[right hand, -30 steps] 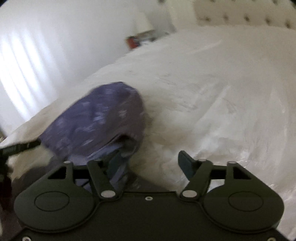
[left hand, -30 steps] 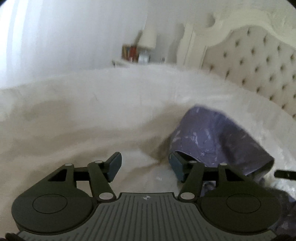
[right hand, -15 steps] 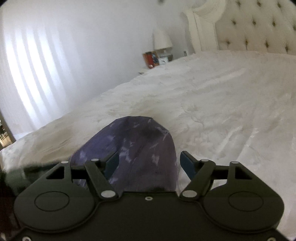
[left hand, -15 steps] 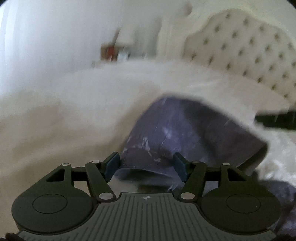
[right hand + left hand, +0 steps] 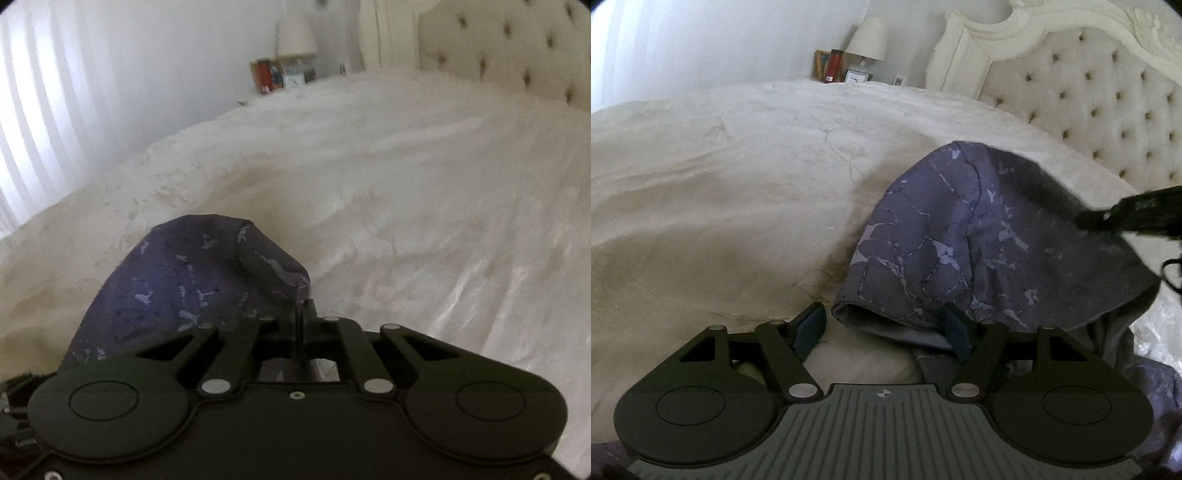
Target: Fold large clothes
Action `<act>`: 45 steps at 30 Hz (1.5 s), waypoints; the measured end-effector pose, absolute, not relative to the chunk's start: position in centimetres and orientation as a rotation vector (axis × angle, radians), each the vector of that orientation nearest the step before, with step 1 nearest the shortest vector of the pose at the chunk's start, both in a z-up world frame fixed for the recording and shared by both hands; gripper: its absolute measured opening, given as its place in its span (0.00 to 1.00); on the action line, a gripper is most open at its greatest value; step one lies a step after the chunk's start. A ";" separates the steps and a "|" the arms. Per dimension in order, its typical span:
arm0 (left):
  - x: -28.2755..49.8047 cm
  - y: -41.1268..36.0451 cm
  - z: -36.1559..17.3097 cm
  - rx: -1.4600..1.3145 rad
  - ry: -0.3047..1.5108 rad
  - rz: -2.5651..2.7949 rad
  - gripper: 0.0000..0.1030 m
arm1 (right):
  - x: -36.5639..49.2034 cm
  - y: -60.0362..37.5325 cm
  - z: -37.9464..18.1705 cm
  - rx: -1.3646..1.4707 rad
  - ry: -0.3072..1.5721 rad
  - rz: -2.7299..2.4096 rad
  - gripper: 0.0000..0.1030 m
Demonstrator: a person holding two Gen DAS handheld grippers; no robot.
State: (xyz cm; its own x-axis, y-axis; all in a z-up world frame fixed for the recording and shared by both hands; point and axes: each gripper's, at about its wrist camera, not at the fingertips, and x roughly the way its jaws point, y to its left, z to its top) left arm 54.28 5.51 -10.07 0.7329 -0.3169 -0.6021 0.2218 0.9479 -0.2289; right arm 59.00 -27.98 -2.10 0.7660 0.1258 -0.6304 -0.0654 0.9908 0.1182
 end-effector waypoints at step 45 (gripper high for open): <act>45.0 9.2 -3.2 -0.811 0.885 -0.522 0.12 | 30.1 -25.1 -2.8 0.027 0.556 0.412 0.92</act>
